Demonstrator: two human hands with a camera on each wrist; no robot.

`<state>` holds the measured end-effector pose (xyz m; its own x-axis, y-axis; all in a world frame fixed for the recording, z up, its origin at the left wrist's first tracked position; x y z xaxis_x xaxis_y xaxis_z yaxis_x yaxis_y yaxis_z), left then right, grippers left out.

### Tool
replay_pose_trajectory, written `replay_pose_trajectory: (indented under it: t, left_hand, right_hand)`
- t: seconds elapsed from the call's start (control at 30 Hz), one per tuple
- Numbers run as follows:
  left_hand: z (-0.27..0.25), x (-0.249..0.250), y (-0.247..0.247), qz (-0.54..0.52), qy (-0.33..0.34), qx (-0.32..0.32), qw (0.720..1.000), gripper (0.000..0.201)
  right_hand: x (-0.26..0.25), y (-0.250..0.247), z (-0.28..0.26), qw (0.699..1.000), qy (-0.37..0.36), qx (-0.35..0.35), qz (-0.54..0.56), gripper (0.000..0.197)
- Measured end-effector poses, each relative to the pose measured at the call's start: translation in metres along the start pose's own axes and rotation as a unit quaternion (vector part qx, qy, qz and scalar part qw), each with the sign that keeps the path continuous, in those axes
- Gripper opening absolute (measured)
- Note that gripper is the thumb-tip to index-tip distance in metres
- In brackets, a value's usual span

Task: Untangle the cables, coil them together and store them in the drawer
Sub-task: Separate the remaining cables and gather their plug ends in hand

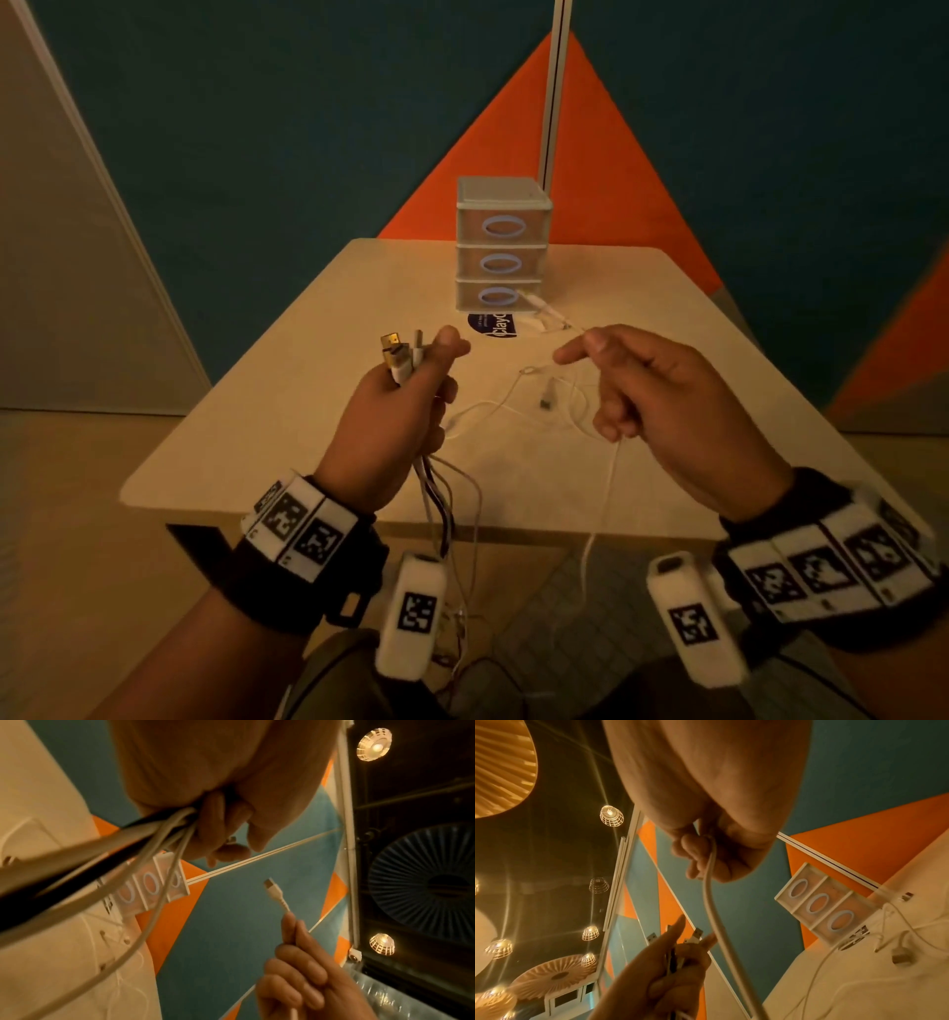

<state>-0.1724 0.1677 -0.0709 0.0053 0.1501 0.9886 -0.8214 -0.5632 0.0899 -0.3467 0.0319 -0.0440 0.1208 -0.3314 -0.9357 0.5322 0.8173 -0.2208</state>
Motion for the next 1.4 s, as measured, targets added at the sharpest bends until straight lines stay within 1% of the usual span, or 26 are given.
replay_pose_trajectory:
  t: [0.1, 0.17, 0.2, 0.27, 0.3, 0.4, 0.5, 0.53, 0.6, 0.63, 0.67, 0.73, 0.8, 0.83, 0.87, 0.9, 0.97, 1.0, 1.07, 1.1, 1.17, 1.23, 1.3, 1.33, 1.37, 1.4]
  left_hand:
    - [-0.003, 0.005, 0.014, -0.055, 0.006, -0.071, 0.996, 0.053]
    - [-0.003, 0.006, 0.023, -0.056, 0.017, -0.093, 0.994, 0.061]
    - [-0.003, 0.006, 0.025, -0.050, 0.028, -0.087, 0.995, 0.056]
    - [-0.003, 0.010, 0.028, -0.037, 0.045, -0.063, 0.996, 0.038]
    - [-0.003, 0.012, 0.029, -0.031, 0.044, -0.054, 0.997, 0.036]
    - [-0.002, 0.014, 0.025, -0.047, 0.026, -0.034, 0.998, 0.037]
    - [-0.002, 0.014, 0.018, -0.056, 0.025, -0.018, 0.998, 0.042]
    - [-0.001, 0.013, 0.015, -0.051, 0.024, -0.010, 0.998, 0.043]
    - [0.000, 0.013, 0.010, -0.062, 0.027, -0.011, 0.998, 0.041]
    - [0.001, 0.014, 0.009, -0.078, 0.032, -0.024, 0.996, 0.040]
    - [0.000, 0.016, 0.008, -0.095, 0.034, -0.044, 0.994, 0.040]
    - [-0.002, 0.020, 0.008, -0.130, 0.028, -0.082, 0.988, 0.040]
    - [-0.006, 0.022, 0.011, -0.150, 0.022, -0.120, 0.981, 0.037]
    - [-0.007, 0.021, 0.015, -0.146, 0.029, -0.139, 0.979, 0.034]
    - [-0.008, 0.019, 0.020, -0.132, 0.043, -0.152, 0.979, 0.030]
    - [-0.009, 0.016, 0.025, -0.113, 0.061, -0.158, 0.979, 0.024]
    - [-0.010, 0.013, 0.033, -0.075, 0.088, -0.141, 0.983, 0.018]
    - [-0.011, 0.013, 0.034, -0.053, 0.097, -0.129, 0.985, 0.016]
    - [-0.012, 0.016, 0.031, 0.011, 0.124, -0.099, 0.987, 0.010]
    - [-0.011, 0.018, 0.026, 0.035, 0.134, -0.080, 0.987, 0.008]
    - [-0.009, 0.017, 0.016, 0.042, 0.119, -0.060, 0.990, 0.017]
    - [-0.007, 0.014, 0.012, 0.016, 0.071, -0.078, 0.994, 0.024]
    - [-0.007, 0.009, 0.014, 0.004, 0.010, -0.106, 0.994, 0.023]
    - [-0.008, 0.007, 0.016, -0.004, -0.016, -0.124, 0.992, 0.024]
    - [-0.008, 0.004, 0.017, -0.013, -0.029, -0.137, 0.990, 0.025]
    - [-0.008, 0.003, 0.018, -0.018, -0.029, -0.140, 0.990, 0.027]
  right_hand:
    - [0.002, 0.018, 0.000, 0.996, -0.013, -0.065, -0.061, 0.029]
    - [0.008, 0.036, -0.003, 0.988, -0.021, -0.120, -0.097, 0.027]
    - [0.013, 0.044, -0.005, 0.982, -0.022, -0.142, -0.120, 0.026]
    - [0.022, 0.055, -0.010, 0.974, -0.024, -0.169, -0.150, 0.027]
    - [0.026, 0.058, -0.012, 0.973, -0.025, -0.174, -0.151, 0.030]
    - [0.035, 0.059, -0.018, 0.979, 0.006, -0.174, -0.109, 0.039]
    - [0.053, 0.054, -0.027, 0.980, 0.059, -0.184, -0.046, 0.039]
    - [0.059, 0.051, -0.032, 0.976, 0.071, -0.198, -0.059, 0.039]
    - [0.073, 0.045, -0.044, 0.959, 0.088, -0.222, -0.152, 0.043]
    - [0.079, 0.041, -0.048, 0.950, 0.089, -0.218, -0.204, 0.047]
    - [0.082, 0.037, -0.053, 0.950, 0.088, -0.191, -0.228, 0.048]
    - [0.078, 0.028, -0.057, 0.971, 0.063, -0.097, -0.208, 0.045]
    - [0.066, 0.023, -0.051, 0.979, 0.004, -0.033, -0.203, 0.051]
    - [0.057, 0.023, -0.044, 0.978, -0.015, -0.043, -0.205, 0.059]
    - [0.048, 0.027, -0.035, 0.979, -0.018, -0.079, -0.189, 0.064]
    - [0.041, 0.034, -0.027, 0.978, -0.005, -0.131, -0.162, 0.061]
    - [0.034, 0.050, -0.013, 0.965, 0.031, -0.227, -0.131, 0.036]
    - [0.030, 0.057, -0.008, 0.958, 0.043, -0.252, -0.126, 0.026]
    - [0.029, 0.066, -0.004, 0.958, 0.049, -0.263, -0.106, 0.027]
    - [0.029, 0.068, -0.004, 0.962, 0.044, -0.251, -0.094, 0.025]
    - [0.028, 0.071, -0.006, 0.970, 0.033, -0.224, -0.084, 0.024]
    - [0.029, 0.074, -0.007, 0.976, 0.015, -0.202, -0.085, 0.027]
    - [0.034, 0.079, -0.006, 0.979, 0.000, -0.180, -0.099, 0.026]
    - [0.036, 0.081, -0.004, 0.979, -0.003, -0.173, -0.107, 0.031]
    - [0.039, 0.083, -0.003, 0.978, -0.003, -0.170, -0.120, 0.041]
    - [0.040, 0.085, -0.002, 0.978, -0.004, -0.166, -0.125, 0.046]
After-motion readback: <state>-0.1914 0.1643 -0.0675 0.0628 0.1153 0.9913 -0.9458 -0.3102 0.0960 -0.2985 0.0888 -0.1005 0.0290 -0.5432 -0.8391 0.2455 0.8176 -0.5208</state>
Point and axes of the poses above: each hand's wrist, its own z-axis towards the middle knuckle, its own y-axis out of the palm, x = y × z, the point moved 1 cm from there along z, towards the middle knuckle, and after that the axes turned 8 degrees about -x, right-handed, at the moved point
